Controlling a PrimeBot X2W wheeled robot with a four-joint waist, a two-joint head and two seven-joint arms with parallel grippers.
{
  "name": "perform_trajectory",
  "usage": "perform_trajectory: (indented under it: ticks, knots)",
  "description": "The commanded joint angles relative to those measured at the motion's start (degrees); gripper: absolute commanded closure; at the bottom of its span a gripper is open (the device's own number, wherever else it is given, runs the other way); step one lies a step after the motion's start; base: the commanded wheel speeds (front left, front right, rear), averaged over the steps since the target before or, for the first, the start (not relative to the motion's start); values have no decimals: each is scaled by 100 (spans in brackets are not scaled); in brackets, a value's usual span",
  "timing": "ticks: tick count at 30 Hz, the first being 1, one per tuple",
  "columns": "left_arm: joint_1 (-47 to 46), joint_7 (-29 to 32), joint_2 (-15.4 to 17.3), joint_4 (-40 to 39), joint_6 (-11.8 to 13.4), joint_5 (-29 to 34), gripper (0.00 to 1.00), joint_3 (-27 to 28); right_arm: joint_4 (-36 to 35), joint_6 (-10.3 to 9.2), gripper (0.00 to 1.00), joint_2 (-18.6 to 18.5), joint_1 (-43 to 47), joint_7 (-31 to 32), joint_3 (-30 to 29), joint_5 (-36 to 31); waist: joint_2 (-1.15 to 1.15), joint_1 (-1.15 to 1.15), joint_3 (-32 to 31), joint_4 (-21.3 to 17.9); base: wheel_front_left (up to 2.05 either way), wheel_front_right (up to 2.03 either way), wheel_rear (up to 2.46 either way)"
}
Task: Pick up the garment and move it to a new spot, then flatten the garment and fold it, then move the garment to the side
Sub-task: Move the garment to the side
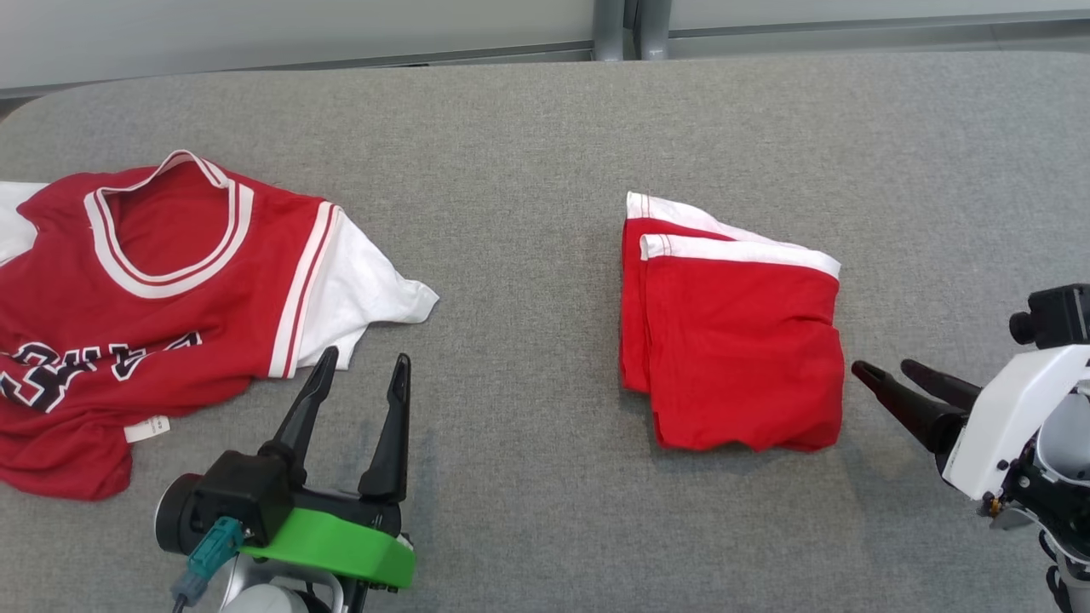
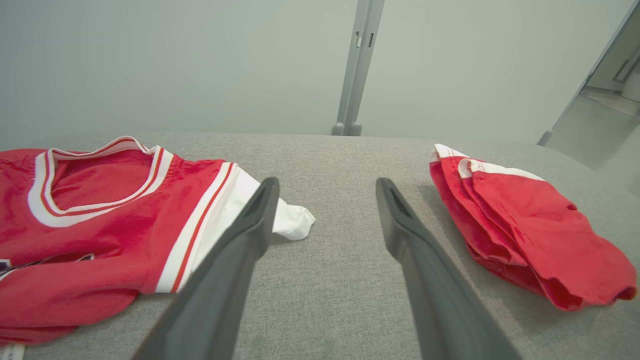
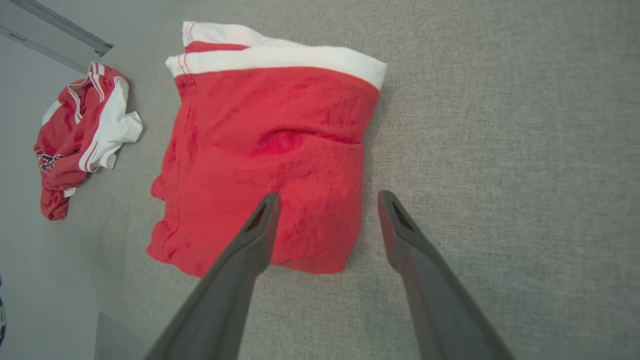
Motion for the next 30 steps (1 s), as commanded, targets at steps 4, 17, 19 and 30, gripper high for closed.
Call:
perform_trajectory:
  ticks: [4,17,19,30]
  knots:
    - [-55,-23,-91,-34,-19,92,0,31,350,2,0,67,2,30,-223,3,69,0,205,109,0,0,0]
    - [-248,-24,-279,201,-197,230,0,13,1824,3,64,468,-968,426,-2,-132,69,0,318,592,0,0,0]
    - [-216,-24,-304,218,-208,239,0,35,1899,2,100,514,-1069,382,34,-53,69,0,305,625,0,0,0]
    - [-98,-25,-162,284,-474,296,0,190,1864,2,100,350,-1083,184,133,236,69,0,309,328,0,0,0]
